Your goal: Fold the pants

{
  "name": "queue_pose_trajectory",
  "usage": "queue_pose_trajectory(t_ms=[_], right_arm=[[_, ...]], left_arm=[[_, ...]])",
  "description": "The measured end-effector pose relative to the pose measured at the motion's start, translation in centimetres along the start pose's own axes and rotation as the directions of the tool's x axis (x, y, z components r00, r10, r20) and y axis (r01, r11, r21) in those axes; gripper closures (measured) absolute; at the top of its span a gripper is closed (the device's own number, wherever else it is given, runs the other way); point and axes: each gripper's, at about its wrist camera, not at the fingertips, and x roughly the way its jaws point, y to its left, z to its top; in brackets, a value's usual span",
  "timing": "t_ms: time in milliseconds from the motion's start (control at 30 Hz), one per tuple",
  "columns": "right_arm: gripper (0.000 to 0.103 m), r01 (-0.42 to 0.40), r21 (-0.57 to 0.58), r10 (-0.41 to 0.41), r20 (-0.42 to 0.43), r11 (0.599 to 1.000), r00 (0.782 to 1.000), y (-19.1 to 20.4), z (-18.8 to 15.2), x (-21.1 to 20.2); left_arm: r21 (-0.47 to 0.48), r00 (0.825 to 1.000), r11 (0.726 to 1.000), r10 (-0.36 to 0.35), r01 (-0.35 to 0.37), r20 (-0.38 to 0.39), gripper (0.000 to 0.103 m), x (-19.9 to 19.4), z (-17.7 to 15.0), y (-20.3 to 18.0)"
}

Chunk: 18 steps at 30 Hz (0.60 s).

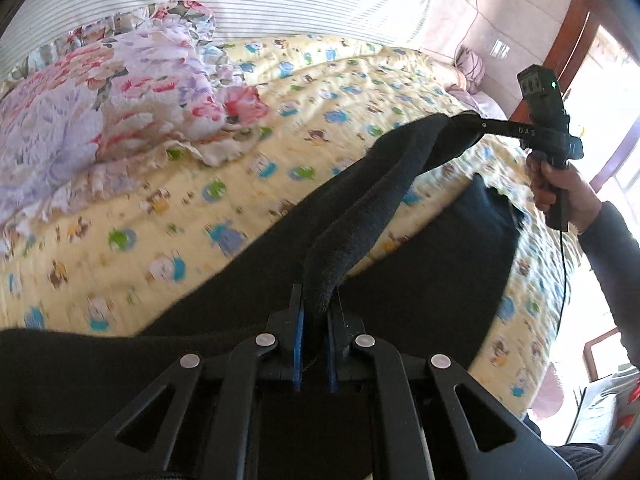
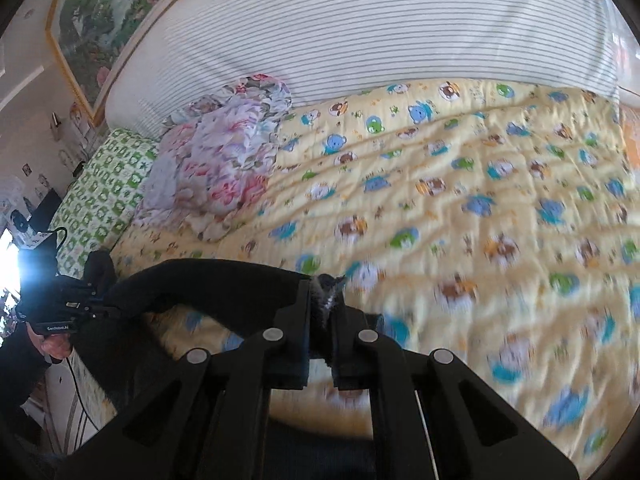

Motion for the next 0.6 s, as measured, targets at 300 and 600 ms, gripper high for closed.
queue_pose_trajectory(t_ms=[300, 600], right_arm=[[0.095, 0.004, -0.016, -0.003, 0.043, 1.000, 0.999, 0.9, -3.9, -4.2], [0.095, 0.027, -0.015, -0.026, 0.069, 1.000, 0.997, 1.5, -7.5, -6.7]], left_arm=[[0.004, 0.999, 1.000, -0.020, 0.019, 0.043, 0.096, -1.8, -3.4, -3.1], [0.061, 0.998, 0.998, -0.003, -0.001, 0.064, 0.096, -2.0, -5.8, -5.3]])
